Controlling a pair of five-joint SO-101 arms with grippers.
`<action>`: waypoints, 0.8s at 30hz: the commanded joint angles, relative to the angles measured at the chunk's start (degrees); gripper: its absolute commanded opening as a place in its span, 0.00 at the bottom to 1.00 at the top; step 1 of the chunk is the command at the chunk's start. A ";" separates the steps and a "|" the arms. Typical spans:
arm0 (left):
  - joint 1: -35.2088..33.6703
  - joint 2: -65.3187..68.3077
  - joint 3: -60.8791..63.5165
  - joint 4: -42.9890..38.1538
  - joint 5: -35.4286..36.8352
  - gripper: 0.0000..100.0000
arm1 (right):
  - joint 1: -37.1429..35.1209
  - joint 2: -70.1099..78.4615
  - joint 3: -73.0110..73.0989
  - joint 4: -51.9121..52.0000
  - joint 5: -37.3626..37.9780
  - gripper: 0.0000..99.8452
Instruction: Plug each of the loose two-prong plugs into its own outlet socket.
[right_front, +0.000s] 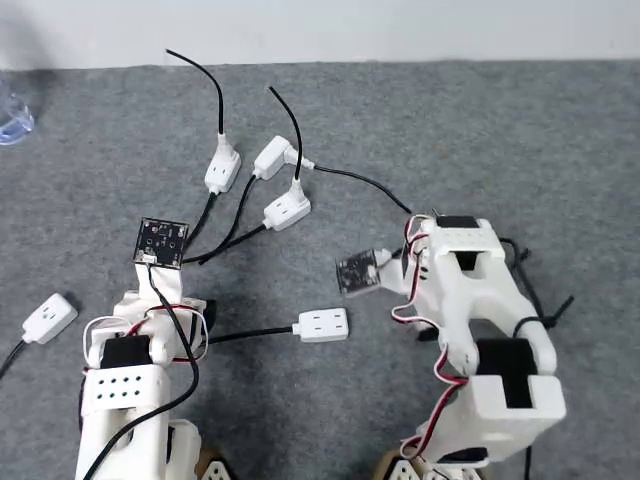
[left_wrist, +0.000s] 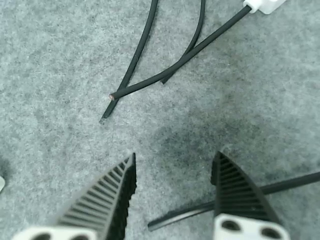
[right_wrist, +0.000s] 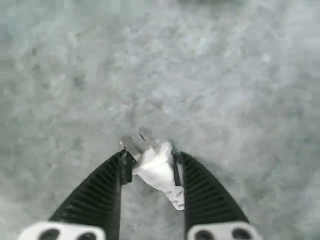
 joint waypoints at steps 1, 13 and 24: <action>0.18 -0.97 -0.22 -0.70 -0.53 0.23 | -3.30 0.22 -7.38 -4.18 -14.95 0.02; 0.18 -0.97 -0.48 0.53 -0.62 0.23 | -4.70 2.07 -13.45 1.10 -41.76 0.12; 0.18 -0.97 -0.48 0.53 -0.62 0.23 | -3.21 1.98 -13.01 1.54 -31.38 0.30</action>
